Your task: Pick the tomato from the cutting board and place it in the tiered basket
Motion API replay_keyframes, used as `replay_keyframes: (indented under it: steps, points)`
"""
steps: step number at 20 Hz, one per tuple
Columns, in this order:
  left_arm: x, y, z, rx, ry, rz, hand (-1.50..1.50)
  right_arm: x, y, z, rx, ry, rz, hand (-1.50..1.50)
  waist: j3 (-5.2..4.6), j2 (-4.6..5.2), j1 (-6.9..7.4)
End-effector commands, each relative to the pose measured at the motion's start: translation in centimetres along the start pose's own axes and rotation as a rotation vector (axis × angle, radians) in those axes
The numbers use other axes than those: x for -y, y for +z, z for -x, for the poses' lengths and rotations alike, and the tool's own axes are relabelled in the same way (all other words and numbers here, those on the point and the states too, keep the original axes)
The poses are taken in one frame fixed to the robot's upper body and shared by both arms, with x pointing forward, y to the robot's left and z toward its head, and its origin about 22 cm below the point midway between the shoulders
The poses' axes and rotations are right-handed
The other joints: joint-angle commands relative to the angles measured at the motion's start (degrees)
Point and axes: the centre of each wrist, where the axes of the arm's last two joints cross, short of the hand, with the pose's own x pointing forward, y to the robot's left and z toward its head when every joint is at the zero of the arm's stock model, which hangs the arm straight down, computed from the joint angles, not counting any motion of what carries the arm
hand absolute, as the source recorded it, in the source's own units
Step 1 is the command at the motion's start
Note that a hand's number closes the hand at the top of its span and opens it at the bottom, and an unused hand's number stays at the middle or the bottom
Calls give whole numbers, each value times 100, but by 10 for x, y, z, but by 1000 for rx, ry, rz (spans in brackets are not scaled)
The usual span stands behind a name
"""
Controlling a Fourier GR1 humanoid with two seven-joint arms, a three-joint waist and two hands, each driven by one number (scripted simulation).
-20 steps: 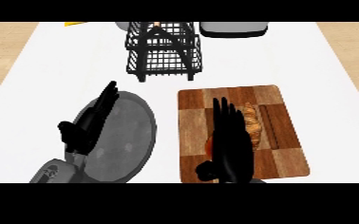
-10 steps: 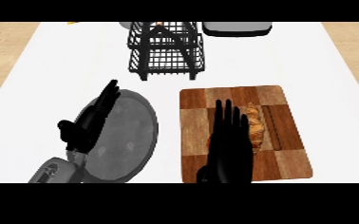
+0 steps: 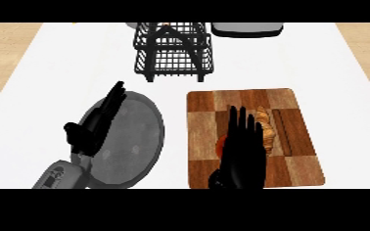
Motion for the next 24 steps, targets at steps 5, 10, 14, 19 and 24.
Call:
replay_keyframes:
  steps: [5,10,14,19,24]
  points:
    - [-1,-5,-7,-9,8,3,0,-3,-14,20,-250,11,-26,-150,4,-1,-7]
    - [-6,0,-7,-4,1,22,0,-16,-25,19,-234,-2,-44,-150,5,8,43]
    - [9,-1,7,-2,3,18,0,-47,-12,32,-231,13,-61,-150,5,10,11]
    - [7,4,3,3,16,5,0,-44,-20,13,-222,10,-68,-150,5,7,54]
    - [-2,3,-5,4,4,22,0,-40,-24,29,-73,-103,44,150,6,-1,23]
